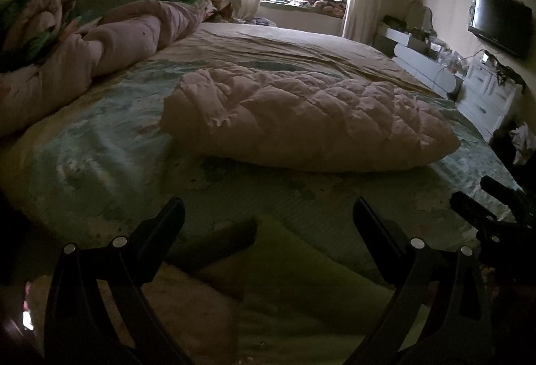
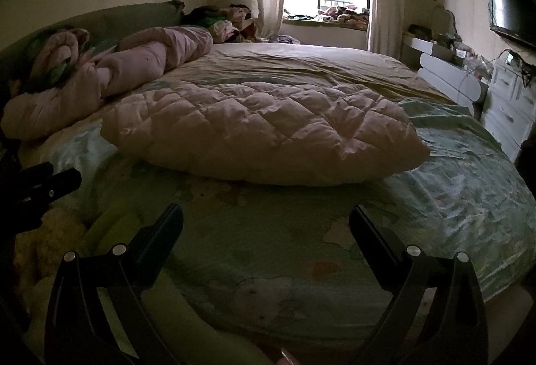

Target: Fold large clothes

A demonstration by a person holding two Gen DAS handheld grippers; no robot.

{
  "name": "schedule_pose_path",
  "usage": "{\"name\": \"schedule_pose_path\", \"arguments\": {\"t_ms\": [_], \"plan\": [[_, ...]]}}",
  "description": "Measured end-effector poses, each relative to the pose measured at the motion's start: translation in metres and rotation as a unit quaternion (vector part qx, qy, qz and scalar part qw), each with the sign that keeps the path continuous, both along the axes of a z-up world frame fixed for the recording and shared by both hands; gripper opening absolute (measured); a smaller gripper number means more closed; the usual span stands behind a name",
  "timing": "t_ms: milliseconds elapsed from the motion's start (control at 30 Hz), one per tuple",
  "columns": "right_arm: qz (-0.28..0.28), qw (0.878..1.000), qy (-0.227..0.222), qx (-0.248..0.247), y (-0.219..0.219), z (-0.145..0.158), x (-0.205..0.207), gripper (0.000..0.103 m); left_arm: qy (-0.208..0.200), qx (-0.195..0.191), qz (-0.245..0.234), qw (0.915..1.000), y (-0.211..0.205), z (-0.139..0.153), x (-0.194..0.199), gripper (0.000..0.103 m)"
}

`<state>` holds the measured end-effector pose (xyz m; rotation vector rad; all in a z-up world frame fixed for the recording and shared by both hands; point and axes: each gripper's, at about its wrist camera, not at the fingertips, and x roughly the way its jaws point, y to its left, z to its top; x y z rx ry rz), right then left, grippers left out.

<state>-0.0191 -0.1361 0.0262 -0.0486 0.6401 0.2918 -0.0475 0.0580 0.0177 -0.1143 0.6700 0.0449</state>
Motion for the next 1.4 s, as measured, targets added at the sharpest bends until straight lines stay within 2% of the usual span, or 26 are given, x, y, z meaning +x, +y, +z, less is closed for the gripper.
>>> {"name": "schedule_pose_path", "arguments": {"t_ms": [1400], "plan": [[0.004,1.0,0.004,0.0,0.0024,-0.0001,-0.0017,0.099,-0.002,0.01,0.013,0.9999,0.0032,0.0028,-0.004,0.094]]}}
